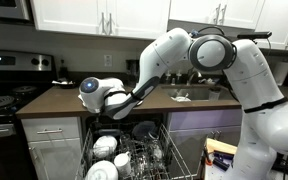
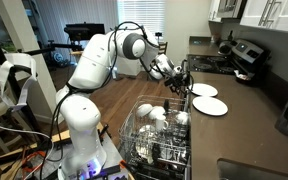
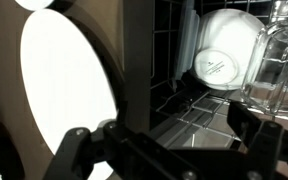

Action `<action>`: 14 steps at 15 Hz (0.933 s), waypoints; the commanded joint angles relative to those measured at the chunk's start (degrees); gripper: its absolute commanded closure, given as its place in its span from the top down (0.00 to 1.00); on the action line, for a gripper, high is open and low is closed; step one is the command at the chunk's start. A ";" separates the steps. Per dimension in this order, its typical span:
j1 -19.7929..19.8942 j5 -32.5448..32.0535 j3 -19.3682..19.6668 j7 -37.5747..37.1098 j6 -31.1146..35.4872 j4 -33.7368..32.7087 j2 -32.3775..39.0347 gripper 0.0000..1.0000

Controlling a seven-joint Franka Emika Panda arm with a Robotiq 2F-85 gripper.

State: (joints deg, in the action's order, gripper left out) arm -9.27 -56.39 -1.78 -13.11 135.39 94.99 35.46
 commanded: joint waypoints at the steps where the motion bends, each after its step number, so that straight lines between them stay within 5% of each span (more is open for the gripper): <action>1: -0.52 1.71 0.35 2.71 -1.72 -2.36 0.92 1.00; 14: -1.23 0.49 -1.11 2.98 2.76 2.90 -4.62 1.00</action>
State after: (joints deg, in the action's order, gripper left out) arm -10.42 -56.39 -2.52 -12.68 135.91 94.24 34.39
